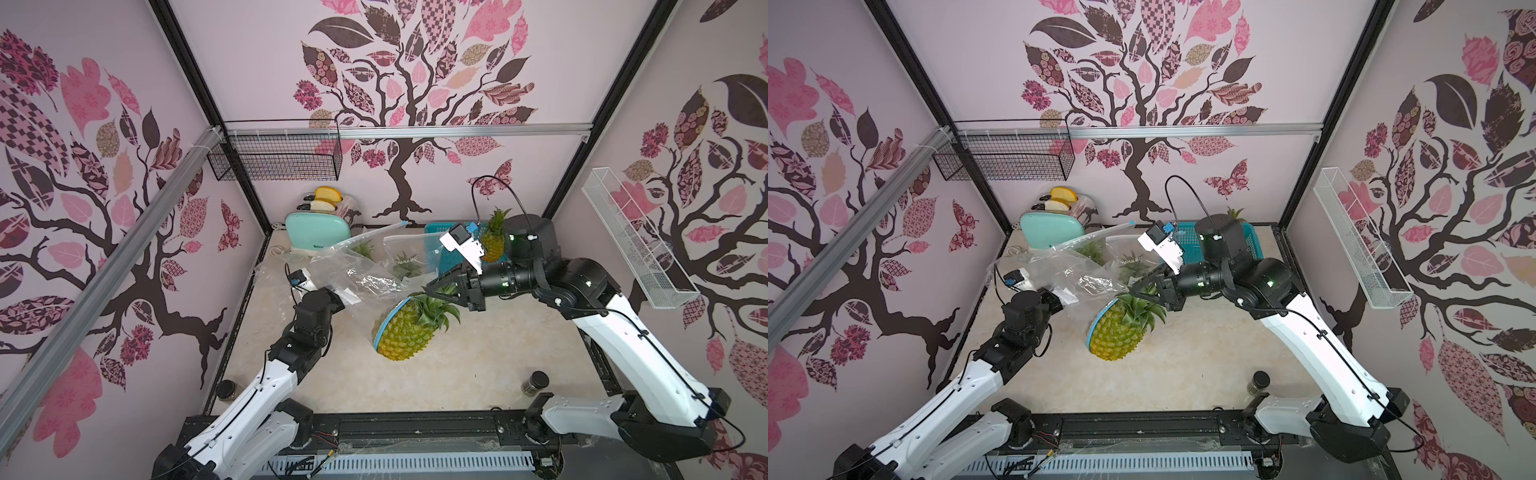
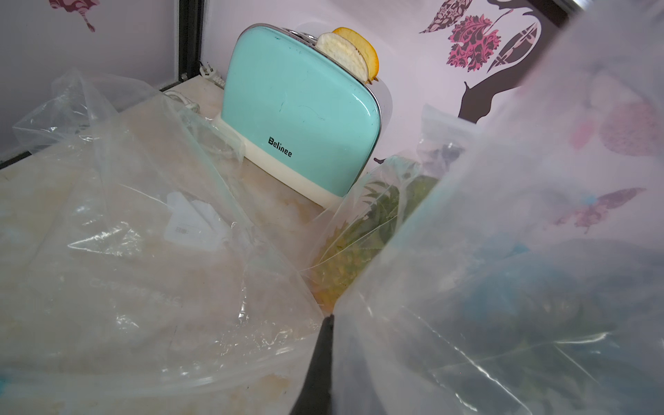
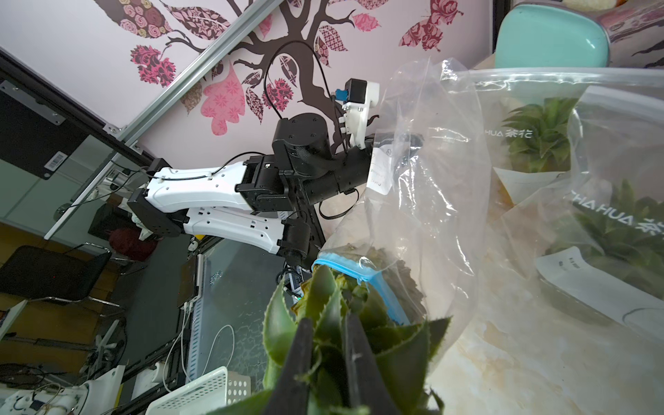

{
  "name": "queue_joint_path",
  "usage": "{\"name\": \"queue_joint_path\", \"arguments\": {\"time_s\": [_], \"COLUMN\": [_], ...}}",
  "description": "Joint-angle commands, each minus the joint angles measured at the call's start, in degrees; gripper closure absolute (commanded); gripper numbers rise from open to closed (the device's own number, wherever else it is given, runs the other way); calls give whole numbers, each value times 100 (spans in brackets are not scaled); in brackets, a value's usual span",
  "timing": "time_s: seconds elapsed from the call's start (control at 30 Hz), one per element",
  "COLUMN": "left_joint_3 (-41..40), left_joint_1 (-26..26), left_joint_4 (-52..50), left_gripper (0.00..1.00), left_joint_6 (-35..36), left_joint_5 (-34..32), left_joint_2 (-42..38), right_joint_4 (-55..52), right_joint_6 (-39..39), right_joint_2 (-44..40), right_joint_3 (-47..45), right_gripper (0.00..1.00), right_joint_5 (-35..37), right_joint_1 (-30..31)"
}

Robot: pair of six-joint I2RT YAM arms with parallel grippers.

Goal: Open the zip-top bag and take out the pineapple
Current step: Pick up the pineapple from the zipper food storage bag.

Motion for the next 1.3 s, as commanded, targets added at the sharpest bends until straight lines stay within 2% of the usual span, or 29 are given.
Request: {"name": "queue_joint_path", "arguments": {"time_s": [0.0,0.1,0.27,0.37,0.57,0.67,0.73,0.87,1.03,1.27], "left_joint_3": [368,593,943,1170,1476,1664,1554,1177,1173,1589], "left_joint_1": [125,338,1108,1374,1582,1584,1585,1611,1664,1954], "left_joint_4": [-66,90,265,285,195,-430,-590,-479,-378,-34], "left_gripper": [100,100,100,100,100,100,100,100,100,100], "left_joint_6": [624,904,743,748,669,582,550,685,781,449], "left_joint_5": [-420,-385,339,752,2097,2614,2580,1845,1415,1965], "left_joint_2": [215,484,573,487,235,262,275,263,700,1631], "right_joint_4": [495,451,178,25,14,115,159,253,478,382], "right_joint_6": [287,219,35,-60,-98,-47,-11,44,247,221], "right_joint_2": [-272,-254,-271,-273,-319,-384,-362,-323,-448,-451], "right_joint_3": [-110,-124,-99,-181,-316,-151,46,353,432,548], "right_gripper": [100,100,100,100,100,100,100,100,100,100], "right_joint_5": [-948,-935,-733,-574,-344,-237,-265,-552,-975,-995], "right_joint_1": [88,185,271,288,298,304,298,297,298,299]}}
